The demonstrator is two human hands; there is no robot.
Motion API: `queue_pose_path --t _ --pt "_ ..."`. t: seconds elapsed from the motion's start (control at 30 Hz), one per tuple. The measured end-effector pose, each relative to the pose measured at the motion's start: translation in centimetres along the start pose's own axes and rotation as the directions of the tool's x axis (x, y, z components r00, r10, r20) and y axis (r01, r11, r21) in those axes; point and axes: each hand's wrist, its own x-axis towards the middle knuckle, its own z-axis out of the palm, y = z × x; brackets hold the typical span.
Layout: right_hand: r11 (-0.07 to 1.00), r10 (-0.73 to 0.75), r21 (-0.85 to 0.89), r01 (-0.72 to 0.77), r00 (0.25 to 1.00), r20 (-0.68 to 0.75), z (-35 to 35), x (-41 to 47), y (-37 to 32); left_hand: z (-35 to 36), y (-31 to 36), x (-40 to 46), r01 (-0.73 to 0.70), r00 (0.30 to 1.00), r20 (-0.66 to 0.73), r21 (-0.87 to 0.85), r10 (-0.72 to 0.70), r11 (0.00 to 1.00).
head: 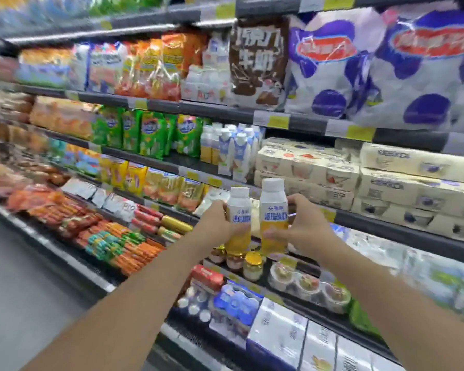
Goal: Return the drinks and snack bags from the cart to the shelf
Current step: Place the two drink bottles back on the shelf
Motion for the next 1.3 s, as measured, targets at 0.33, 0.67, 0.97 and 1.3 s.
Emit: queue_pose_path --t 0.33,0.67,0.97,1.3 --pt "0.985 -0.157 0.092 0.146 0.980 0.125 8.4 11.1 -5.0 -10.3 -2.8 4.9 0.104 0.969 -0.225 -0.007 -0.103 0.995" --pt "0.986 -0.158 0.061 0.153 0.983 0.096 11.3 20.1 -6.8 -14.8 -2.6 13.2 0.098 0.944 -0.320 0.048 -0.078 0.994" --pt "0.995 -0.084 -0.068 0.076 0.990 -0.112 17.4 27.4 -7.9 -19.7 -3.4 24.3 -0.047 0.964 -0.253 0.117 0.075 0.992" --pt "0.978 0.094 -0.130 -0.163 0.900 -0.426 23.0 32.7 -10.6 -21.3 -5.4 34.5 -0.202 0.979 0.017 0.082 0.201 0.976"
